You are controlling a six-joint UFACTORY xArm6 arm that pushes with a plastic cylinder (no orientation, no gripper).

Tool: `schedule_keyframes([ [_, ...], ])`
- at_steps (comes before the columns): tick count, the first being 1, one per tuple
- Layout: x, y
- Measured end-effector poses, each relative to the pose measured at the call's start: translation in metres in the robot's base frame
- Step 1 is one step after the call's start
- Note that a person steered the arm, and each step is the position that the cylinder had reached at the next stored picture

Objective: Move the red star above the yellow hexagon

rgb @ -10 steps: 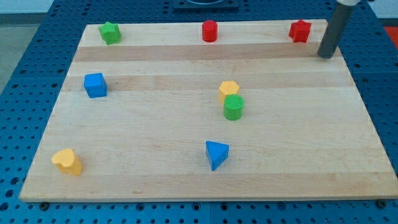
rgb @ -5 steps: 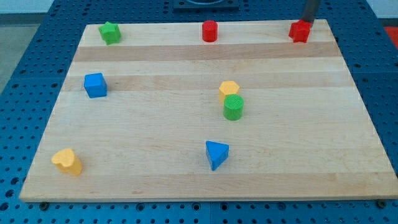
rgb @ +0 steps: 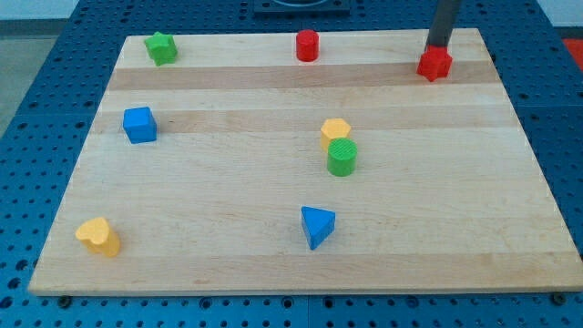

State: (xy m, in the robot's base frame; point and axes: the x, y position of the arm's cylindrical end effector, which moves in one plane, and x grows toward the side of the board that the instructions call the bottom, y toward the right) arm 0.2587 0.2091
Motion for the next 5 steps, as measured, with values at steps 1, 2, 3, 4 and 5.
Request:
schedule_keyframes([
  [1, 0.013, 0.000],
  [2, 0.029, 0.006],
  [3, 0.050, 0.019],
  [4, 0.075, 0.019],
  [5, 0.091, 0.007],
])
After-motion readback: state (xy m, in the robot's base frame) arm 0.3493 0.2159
